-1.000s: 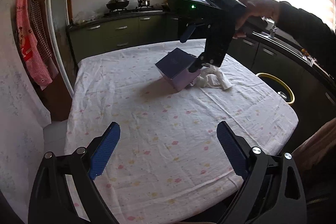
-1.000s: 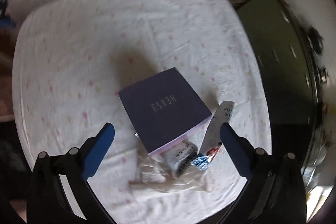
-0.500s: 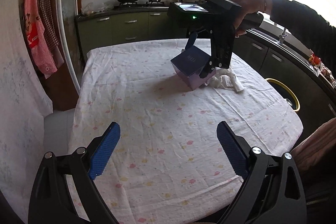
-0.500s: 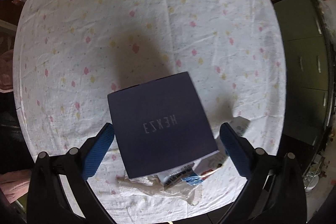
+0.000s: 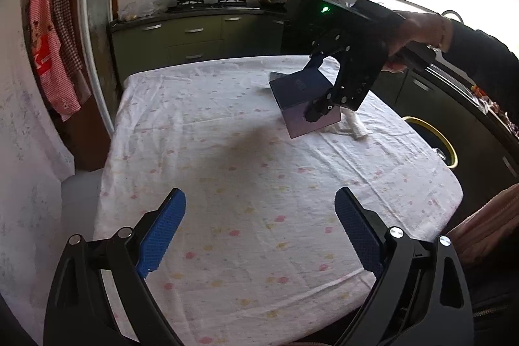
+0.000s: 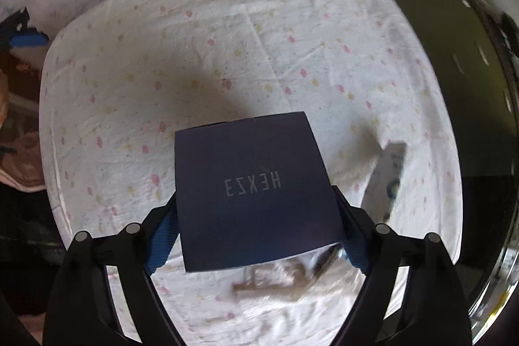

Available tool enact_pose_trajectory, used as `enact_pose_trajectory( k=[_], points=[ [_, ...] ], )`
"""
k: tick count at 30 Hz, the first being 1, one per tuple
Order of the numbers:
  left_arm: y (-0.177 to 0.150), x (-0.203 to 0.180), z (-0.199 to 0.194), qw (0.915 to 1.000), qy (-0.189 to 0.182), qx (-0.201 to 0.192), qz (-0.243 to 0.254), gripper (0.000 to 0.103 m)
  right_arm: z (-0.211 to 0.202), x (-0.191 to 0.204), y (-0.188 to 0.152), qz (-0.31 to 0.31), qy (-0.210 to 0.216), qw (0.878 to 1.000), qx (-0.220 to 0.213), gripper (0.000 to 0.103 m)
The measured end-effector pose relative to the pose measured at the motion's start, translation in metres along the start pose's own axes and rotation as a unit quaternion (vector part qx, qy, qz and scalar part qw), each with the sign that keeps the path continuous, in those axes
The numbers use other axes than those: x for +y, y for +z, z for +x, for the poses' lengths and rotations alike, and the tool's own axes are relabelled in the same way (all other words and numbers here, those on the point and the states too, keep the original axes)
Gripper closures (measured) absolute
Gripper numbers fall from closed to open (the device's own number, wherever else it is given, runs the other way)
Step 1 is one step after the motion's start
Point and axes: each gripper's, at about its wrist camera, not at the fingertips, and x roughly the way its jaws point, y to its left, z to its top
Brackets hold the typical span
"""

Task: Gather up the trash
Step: 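Lift the blue box, carry it over the bin, open the right gripper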

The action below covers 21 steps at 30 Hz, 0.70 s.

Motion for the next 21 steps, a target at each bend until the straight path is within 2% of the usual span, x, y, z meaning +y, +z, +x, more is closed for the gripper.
enact_pose_trajectory(
  k=[4,6,9,11,16,21],
  points=[
    [0.002,-0.016,0.001,0.9998,-0.007,0.0,0.02,0.011,-0.033,0.012,-0.036,0.067,-0.003,0.997,-0.049,0.025],
    [0.005,-0.026,0.003,0.9995,-0.013,0.001,0.03,0.011,-0.05,0.011,-0.059,0.104,0.002,0.992,-0.07,0.029],
    [0.008,-0.043,0.004,0.9987,-0.022,-0.002,0.046,0.011,-0.07,0.008,-0.106,0.168,0.004,0.981,-0.1,0.03],
    [0.011,-0.051,0.004,0.9981,-0.03,-0.005,0.054,0.011,-0.083,0.003,-0.152,0.224,-0.006,0.968,-0.116,0.03],
    [0.018,-0.08,0.013,0.996,-0.055,-0.002,0.07,0.011,-0.1,-0.004,-0.231,0.313,-0.023,0.94,-0.133,0.03],
    [0.024,-0.115,0.018,0.9925,-0.069,0.002,0.101,0.011,-0.108,-0.019,-0.311,0.401,-0.059,0.903,-0.141,0.03]
  ],
)
